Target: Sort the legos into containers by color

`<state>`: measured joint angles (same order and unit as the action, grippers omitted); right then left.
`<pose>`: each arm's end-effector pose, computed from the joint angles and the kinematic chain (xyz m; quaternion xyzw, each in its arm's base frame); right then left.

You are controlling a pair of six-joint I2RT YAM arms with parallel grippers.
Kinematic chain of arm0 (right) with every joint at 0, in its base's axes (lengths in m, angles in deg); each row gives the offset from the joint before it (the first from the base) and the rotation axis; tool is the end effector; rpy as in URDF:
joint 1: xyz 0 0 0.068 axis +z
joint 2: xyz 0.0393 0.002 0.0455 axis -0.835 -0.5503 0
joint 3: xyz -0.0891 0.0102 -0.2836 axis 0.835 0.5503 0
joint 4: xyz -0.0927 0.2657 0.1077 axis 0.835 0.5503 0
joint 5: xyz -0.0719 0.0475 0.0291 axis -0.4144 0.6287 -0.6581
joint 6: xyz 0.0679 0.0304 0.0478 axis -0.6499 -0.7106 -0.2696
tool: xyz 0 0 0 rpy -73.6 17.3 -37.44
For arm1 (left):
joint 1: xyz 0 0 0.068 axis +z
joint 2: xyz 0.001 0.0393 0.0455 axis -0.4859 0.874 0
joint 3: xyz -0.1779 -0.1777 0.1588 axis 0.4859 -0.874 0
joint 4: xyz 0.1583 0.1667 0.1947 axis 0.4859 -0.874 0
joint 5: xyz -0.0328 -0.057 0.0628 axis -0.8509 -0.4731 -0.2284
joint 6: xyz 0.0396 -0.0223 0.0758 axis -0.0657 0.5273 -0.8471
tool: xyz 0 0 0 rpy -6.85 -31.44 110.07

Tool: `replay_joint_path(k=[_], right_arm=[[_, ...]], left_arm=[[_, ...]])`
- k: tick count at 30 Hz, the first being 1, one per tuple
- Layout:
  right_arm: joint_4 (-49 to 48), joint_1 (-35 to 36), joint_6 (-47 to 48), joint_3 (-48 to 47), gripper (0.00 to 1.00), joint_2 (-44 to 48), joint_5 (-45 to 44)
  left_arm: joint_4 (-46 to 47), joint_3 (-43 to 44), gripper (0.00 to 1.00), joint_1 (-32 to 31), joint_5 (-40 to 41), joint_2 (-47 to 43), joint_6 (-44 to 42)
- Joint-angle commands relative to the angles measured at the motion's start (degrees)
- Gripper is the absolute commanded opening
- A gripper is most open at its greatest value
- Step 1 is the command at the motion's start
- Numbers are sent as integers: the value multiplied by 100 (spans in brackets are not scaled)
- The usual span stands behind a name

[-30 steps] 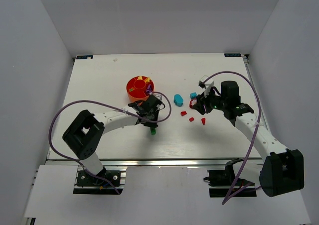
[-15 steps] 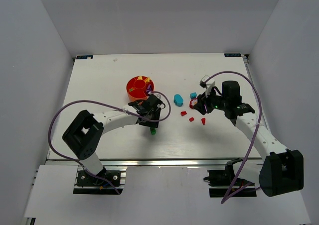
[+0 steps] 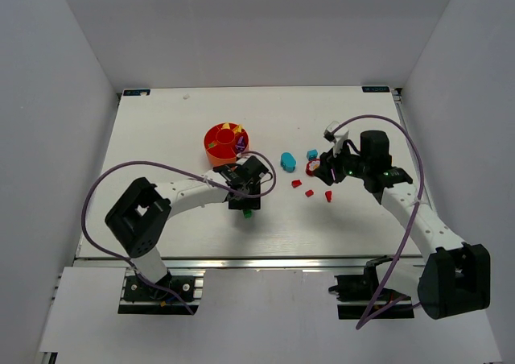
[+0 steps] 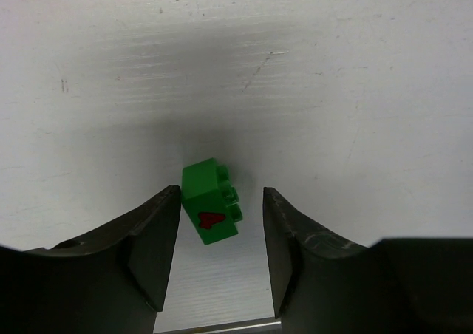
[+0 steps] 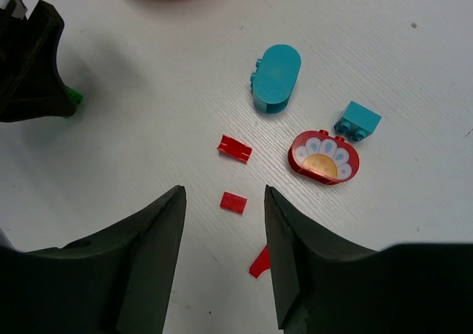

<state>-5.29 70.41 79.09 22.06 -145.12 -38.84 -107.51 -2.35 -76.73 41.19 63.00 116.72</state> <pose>0.2984 0.1141 0.2620 -0.3536 0.7719 0.2087 0.4854 0.2627 -0.2648 0.1414 0.0377 0.9786 -0.0515 0.1956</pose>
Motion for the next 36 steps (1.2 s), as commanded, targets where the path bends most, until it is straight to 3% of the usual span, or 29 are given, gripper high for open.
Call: replay_joint_path(k=[1, 9, 12, 13, 16, 19, 22, 28, 36], right_arm=[[-37, -36, -7, -149, 52, 190, 103], [-29, -97, 11, -140, 52, 199, 173], [-29, -106, 2, -148, 52, 208, 191], [-20, -141, 11, -140, 52, 208, 191], [-29, -141, 11, -140, 52, 216, 217], [-11, -159, 11, -140, 51, 208, 243], [-2, -202, 11, -140, 51, 208, 261], [-11, -238, 37, -122, 50, 243, 296], [24, -273, 46, -113, 50, 251, 437]], left_arm=[[-177, 264, 59, -68, 144, 126, 420], [-168, 255, 50, -68, 302, 162, 465], [-203, 299, 40, -68, 302, 232, 421], [-186, 325, 31, -68, 302, 232, 386], [-169, 387, 17, -68, 249, 162, 211], [-98, 510, 10, 19, 13, 39, -341], [182, 589, 10, 90, -331, -382, -1393], [-203, 1318, 10, 739, 398, -1112, -2601], [16, 2065, 8, 2460, 127, -920, -3218]])
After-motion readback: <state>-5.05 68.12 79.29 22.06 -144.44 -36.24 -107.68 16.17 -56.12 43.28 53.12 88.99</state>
